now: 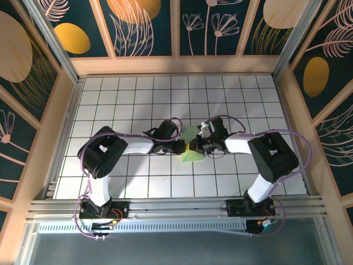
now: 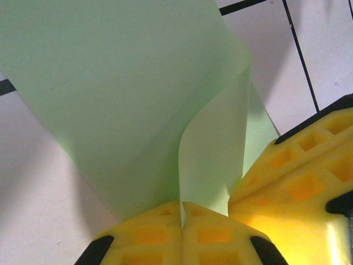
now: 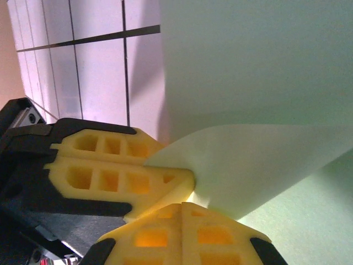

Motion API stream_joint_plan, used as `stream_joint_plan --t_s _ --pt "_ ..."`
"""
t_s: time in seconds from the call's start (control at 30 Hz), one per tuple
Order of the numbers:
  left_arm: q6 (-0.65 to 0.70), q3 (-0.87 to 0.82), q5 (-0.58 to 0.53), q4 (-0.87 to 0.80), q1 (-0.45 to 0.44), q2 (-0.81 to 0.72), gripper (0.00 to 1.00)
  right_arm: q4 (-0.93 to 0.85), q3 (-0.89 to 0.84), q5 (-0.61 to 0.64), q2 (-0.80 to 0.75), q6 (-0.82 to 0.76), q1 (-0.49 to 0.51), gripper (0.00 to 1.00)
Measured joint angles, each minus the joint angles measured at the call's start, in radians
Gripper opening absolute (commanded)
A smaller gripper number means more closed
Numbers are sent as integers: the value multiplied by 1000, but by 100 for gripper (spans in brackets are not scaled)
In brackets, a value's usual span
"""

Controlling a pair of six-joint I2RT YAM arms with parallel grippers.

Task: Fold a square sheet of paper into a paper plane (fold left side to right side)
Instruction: Fold the triangle a second time at the center of the table.

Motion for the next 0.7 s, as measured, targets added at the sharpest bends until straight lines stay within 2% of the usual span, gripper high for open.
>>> stream_joint_plan --t_s 0.43,0.63,0.7 --pt "4 0 0 0 0 0 1 -46 0 53 18 -23 0 0" --pt "3 0 -4 0 0 0 11 -49 0 56 22 -26 0 0" --pt "2 0 -3 0 0 -2 20 -48 0 56 22 -26 0 0"
